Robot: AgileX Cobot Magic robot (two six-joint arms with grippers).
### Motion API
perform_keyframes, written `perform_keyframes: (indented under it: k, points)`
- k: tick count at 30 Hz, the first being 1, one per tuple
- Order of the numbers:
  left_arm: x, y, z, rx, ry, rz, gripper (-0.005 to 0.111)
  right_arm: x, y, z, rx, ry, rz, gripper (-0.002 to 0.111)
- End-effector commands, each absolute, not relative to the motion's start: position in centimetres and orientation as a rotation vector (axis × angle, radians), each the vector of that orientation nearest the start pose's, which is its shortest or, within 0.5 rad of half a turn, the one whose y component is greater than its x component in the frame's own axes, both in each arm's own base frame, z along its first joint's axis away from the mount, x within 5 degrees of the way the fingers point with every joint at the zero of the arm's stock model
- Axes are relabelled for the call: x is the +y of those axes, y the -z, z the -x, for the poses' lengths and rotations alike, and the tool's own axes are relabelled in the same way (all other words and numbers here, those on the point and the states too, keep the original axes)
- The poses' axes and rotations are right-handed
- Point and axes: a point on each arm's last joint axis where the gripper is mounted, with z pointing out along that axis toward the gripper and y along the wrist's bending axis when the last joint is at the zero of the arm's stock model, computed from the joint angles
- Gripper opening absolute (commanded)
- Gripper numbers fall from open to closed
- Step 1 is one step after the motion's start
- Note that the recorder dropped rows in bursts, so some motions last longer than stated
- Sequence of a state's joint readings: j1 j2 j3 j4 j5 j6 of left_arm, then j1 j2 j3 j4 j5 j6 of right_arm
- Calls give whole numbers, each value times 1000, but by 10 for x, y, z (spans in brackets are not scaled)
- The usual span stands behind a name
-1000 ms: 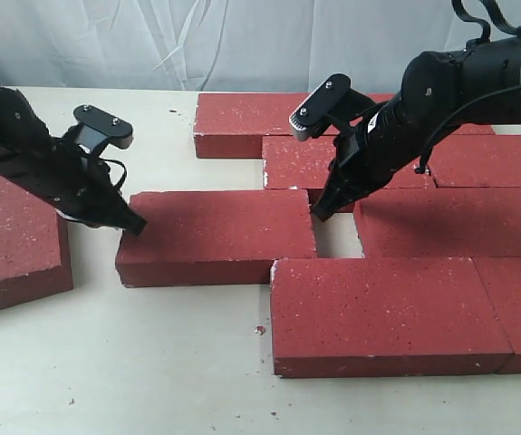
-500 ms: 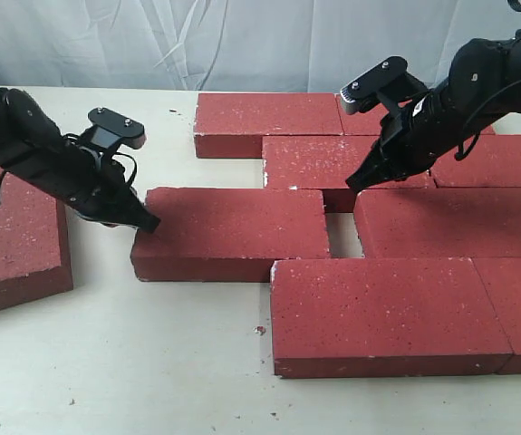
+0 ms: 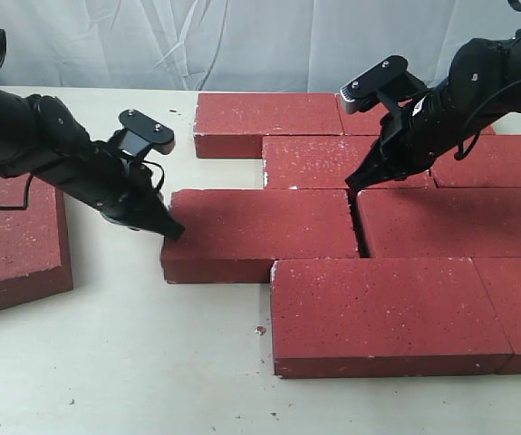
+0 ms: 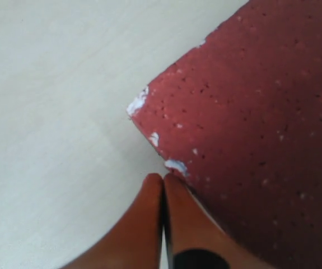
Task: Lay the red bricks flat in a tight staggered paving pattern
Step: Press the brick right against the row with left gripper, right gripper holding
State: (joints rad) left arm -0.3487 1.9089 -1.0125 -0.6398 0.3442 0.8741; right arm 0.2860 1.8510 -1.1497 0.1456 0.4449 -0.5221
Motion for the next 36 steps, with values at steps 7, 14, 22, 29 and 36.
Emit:
perform_keyframes:
  k: [7, 14, 22, 29, 36]
  points:
    - [-152, -132, -332, 2480, 295, -868, 0, 110, -183, -362, 2452, -46, 866, -1]
    - [-156, -134, -332, 2468, 301, -871, 0, 110, -183, -362, 2452, -46, 866, -1]
    - [-155, -134, -334, 2465, 293, -855, 0, 111, -183, -362, 2451, -55, 854, -1]
    - [-154, -135, -334, 2459, 289, -854, 0, 112, -186, -363, 2439, -73, 819, -1]
    - [-154, -153, -331, 2424, 299, -873, 0, 112, -200, -359, 2421, -100, 778, 4]
